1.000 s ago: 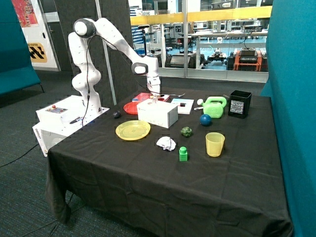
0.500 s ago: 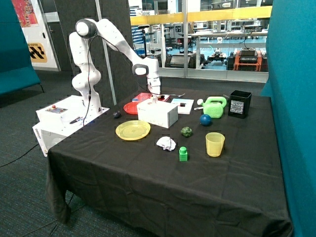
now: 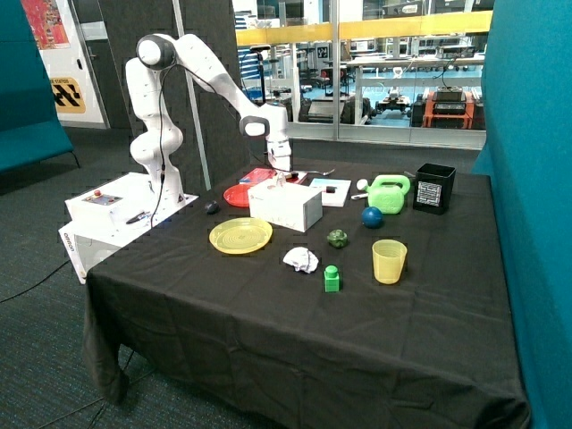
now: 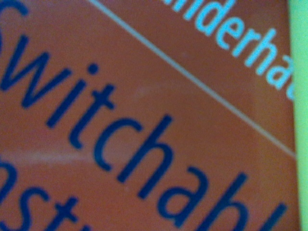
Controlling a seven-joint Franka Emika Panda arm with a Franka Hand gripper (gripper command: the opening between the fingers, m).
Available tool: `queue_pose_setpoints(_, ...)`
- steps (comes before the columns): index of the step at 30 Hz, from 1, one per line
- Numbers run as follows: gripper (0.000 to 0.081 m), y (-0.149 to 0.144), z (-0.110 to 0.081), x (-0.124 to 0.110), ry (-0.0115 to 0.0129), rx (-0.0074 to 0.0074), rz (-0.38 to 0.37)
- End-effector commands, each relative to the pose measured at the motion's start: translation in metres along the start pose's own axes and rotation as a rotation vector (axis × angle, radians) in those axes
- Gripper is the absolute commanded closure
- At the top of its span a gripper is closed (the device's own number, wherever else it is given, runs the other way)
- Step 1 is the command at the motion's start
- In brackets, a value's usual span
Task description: Put a highlighter on each book
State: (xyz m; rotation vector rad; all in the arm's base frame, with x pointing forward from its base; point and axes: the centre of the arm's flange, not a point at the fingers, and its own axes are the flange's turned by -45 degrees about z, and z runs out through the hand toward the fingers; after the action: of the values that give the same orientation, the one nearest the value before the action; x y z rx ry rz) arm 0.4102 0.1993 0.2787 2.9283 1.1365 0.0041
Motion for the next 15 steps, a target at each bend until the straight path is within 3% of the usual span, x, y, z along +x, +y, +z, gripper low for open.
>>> queue_pose_setpoints(1, 0.0335, 0.0018, -0.0001, -0.0002, -0.0022, 0.0014, 0.003)
queue_pose_setpoints(3, 0.02, 0.0015, -0.0013, -0.0001, -0.0022, 0.0014, 0.003)
queue_pose_setpoints(5, 0.0162, 0.001, -0.0024, -0.0001, -0.0022, 0.0014, 0.002)
queue_pose_setpoints(15, 0.0177, -0.005, -0.0077, -0.0015, -0.0022, 0.0014, -0.007)
